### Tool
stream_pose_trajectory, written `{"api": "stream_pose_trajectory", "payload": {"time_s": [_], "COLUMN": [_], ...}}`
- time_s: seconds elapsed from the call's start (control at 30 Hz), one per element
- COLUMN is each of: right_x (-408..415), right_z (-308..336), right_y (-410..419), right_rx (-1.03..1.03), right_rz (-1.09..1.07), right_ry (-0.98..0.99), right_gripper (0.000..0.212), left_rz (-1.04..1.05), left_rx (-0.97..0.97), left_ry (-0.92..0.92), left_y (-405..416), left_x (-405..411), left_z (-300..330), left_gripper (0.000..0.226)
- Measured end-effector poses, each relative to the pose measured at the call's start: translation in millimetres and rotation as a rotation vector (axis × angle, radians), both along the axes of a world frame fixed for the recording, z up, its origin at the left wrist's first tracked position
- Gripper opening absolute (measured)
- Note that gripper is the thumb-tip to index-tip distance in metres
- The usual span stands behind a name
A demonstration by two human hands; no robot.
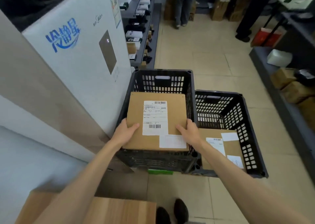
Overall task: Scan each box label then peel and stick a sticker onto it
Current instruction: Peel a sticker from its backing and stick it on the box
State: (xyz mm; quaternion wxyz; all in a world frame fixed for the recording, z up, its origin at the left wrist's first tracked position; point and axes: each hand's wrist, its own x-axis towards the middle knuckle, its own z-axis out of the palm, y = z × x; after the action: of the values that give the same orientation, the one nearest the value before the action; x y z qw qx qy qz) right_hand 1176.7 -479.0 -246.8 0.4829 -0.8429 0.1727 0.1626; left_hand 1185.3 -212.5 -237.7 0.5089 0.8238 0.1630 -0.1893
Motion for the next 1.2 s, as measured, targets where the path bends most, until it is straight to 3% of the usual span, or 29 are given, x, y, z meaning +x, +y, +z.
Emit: {"api": "stream_pose_trajectory", "payload": {"time_s": [0.33,0.47,0.6,0.83,0.97,1.1,1.2], "right_x": [34,35,43,54,56,67,68], "right_z": [-84,-120,-140,-150,-129,-62,-5], "right_y": [10,16,22,19,23,21,21], "right_rx": [0.042,-0.093,-0.208,-0.182,-0.285,-0.446,-0.593], "right_rz": [-0.166,-0.189,-0.141,-0.051,0.089,0.412,0.645], "right_ry": [0.322,0.423,0.543,0.654,0.465,0.052,-0.239], "right_gripper": [0.05,0.045,0.047,0.04,0.038,0.038,0.041], "left_rz": [-0.055,-0.108,-0.142,-0.251,-0.251,-0.284,-0.355], "left_rx": [0.044,0.124,0.151,0.168,0.223,0.436,0.62], "left_ry": [0.343,0.42,0.506,0.612,0.474,0.116,-0.085], "left_y": [-6,-6,-9,-12,-19,-28,-33], "left_x": [50,64,74,70,71,68,50], "left_z": [-85,-126,-151,-173,-144,-74,-10], "left_gripper": [0.051,0.056,0.052,0.064,0.085,0.049,0.046]}}
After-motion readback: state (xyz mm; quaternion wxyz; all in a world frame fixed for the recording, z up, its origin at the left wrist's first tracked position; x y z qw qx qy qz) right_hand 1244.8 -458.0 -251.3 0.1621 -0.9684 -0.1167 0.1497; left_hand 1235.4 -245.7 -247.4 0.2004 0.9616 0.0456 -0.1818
